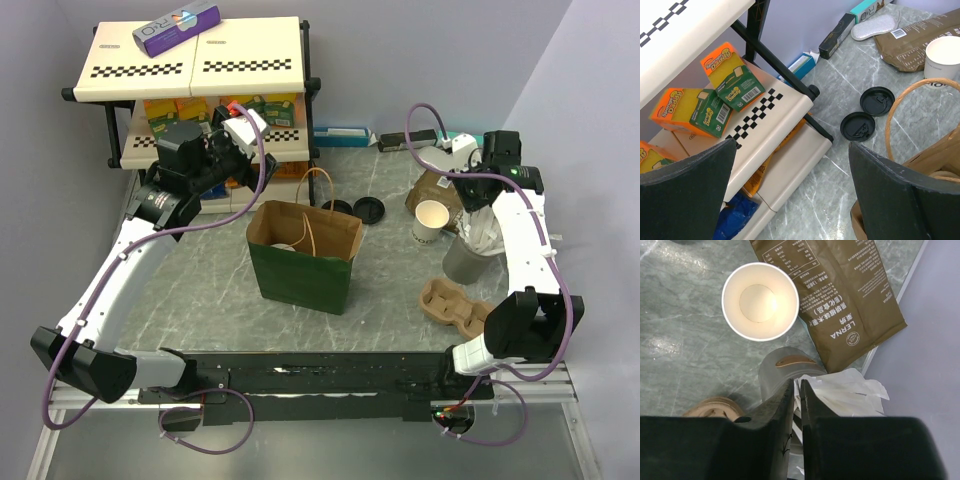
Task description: Pack the takeout coffee
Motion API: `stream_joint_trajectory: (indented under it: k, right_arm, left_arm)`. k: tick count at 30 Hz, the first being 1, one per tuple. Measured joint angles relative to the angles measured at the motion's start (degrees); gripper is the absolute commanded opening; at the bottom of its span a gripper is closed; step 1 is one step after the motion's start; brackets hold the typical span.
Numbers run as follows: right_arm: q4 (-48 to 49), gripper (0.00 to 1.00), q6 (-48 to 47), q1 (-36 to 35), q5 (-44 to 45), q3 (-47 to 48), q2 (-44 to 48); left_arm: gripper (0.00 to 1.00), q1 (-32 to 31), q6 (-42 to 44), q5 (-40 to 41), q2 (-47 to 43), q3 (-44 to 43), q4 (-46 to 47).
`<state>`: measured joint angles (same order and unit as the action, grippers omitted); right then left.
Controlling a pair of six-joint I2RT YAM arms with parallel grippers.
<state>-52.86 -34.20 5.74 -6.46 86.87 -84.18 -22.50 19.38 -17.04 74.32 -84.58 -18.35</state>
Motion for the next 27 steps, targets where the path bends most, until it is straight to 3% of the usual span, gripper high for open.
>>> stream_joint_trajectory:
  k: [8, 15, 23, 27]
  right_arm:
    - [-0.76, 0.00, -0.02, 0.13, -0.70, 0.37, 0.17]
    - [-2.12, 0.00, 1.36, 0.17, -3.30, 9.60, 3.56]
    - [0.11, 0.00, 6.93, -0.42, -16.63, 23.41, 13.33]
    - [0.92, 0.00, 11.43, -5.81, -22.86, 28.94, 14.47]
  left_arm:
    - [0.99, 0.02, 0.00, -0.02, 0.00, 0.00, 0.02]
    - [0.99, 0.04, 0.35, -0.02, 0.00, 0.00, 0.04]
    - [0.99, 0.04, 0.46, 0.00, 0.52, -0.02, 0.07]
    - [0.99, 0.04, 0.72, 0.02, 0.81, -0.02, 0.07]
